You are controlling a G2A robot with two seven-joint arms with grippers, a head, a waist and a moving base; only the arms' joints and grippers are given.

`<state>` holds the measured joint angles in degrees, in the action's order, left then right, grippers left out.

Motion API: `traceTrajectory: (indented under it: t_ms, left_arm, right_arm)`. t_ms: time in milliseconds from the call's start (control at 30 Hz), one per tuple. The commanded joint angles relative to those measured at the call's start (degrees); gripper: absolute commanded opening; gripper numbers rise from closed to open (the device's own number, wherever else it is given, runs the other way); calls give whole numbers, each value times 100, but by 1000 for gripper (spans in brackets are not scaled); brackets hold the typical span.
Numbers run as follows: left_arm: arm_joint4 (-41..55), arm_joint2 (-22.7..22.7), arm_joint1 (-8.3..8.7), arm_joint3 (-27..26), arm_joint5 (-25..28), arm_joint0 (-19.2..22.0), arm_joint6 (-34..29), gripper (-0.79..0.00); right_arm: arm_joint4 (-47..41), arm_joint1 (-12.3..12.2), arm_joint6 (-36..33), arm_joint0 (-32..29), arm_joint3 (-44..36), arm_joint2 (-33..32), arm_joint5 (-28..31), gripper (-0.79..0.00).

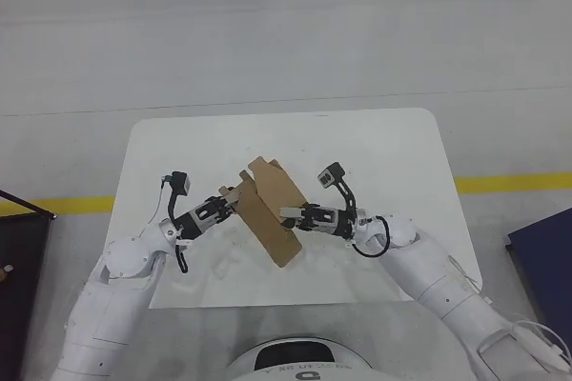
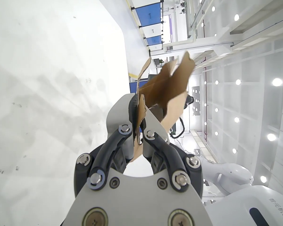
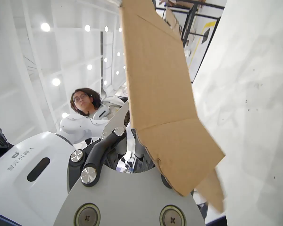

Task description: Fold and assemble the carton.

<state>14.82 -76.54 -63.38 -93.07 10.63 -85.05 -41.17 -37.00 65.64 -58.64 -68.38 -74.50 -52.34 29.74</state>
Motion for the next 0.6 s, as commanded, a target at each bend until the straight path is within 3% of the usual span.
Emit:
traceTrajectory:
  t_ms: [0, 33, 67, 100, 333, 567]
  left_arm:
    - [77, -14, -5, -6, -24, 8, 76, -560]
    - [116, -20, -7, -2, -32, 8, 115, -413]
    - [159, -24, -10, 6, -46, 5, 148, -102]
    - [276, -30, -17, 21, -66, -5, 194, 0]
    - [915, -181, -26, 72, -5, -145, 176, 0]
    - [363, -37, 43, 79, 119, -219, -834, 0]
  right_arm:
    - [12, -5, -148, -11, -10, -12, 21, -785]
    - [15, -8, -212, -17, -31, -24, 44, -785]
    - [15, -13, -288, -24, -46, -39, 64, -785]
    - [5, -18, -326, -28, -55, -67, 84, -785]
    - [-378, -27, 109, -78, -22, -485, 532, -785]
    - [-320, -11, 291, -2, 69, -636, 548, -785]
